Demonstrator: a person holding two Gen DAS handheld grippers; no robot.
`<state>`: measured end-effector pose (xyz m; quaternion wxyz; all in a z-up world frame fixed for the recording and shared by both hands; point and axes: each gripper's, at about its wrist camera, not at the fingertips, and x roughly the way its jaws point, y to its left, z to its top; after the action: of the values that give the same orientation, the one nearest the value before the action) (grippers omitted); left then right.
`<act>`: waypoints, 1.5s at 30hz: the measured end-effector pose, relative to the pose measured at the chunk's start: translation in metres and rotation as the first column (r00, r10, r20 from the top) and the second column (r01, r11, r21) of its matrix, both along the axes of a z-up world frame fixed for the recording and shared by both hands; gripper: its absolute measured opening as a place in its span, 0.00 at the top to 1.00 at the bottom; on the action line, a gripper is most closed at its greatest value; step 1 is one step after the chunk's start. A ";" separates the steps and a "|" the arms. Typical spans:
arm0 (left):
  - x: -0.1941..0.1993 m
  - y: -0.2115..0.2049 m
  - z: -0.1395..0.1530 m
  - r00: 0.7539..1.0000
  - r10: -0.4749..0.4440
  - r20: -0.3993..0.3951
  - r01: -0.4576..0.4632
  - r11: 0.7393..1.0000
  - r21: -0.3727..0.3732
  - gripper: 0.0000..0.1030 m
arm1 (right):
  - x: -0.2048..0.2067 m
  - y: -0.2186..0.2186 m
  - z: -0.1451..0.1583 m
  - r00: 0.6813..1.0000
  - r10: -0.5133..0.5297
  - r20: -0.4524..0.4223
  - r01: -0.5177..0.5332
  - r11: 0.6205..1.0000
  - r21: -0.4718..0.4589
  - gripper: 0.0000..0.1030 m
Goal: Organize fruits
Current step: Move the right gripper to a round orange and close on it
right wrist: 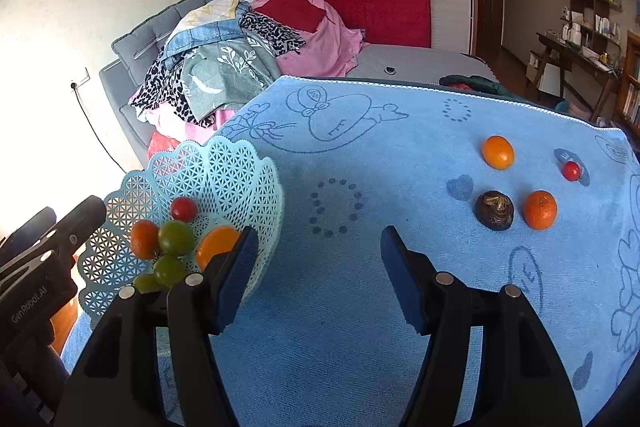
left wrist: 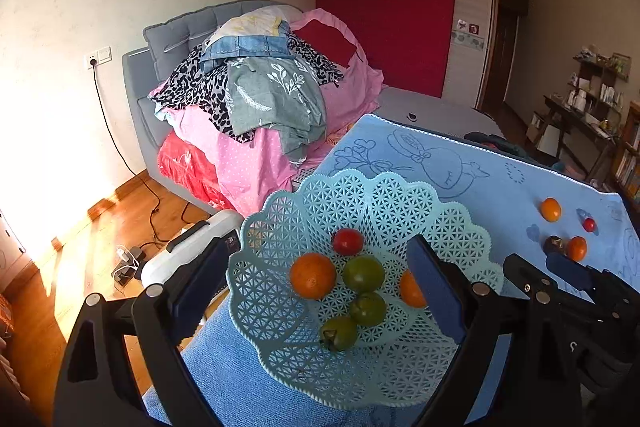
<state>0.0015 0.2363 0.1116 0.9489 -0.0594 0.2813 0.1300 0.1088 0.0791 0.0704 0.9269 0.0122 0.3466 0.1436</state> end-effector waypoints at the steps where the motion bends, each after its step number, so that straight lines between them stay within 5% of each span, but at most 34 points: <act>1: 0.000 -0.002 -0.001 1.000 -0.009 -0.003 0.009 1.000 0.000 0.13 | 0.000 -0.003 -0.001 1.000 -0.005 -0.001 0.005 1.000 0.000 0.37; 27: 0.012 -0.064 -0.019 0.988 -0.143 -0.064 0.145 0.989 0.035 0.13 | -0.002 -0.126 -0.037 0.971 -0.227 -0.069 0.225 0.974 -0.029 0.37; 45: 0.028 -0.118 -0.019 0.969 -0.228 -0.091 0.238 0.965 0.110 0.13 | 0.046 -0.180 -0.050 0.946 -0.301 -0.121 0.303 0.953 0.004 0.37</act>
<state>0.0297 0.1181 0.0927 0.9477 0.0366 0.3148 0.0365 0.1544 -0.1008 0.0201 0.9155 0.0842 0.3934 0.0029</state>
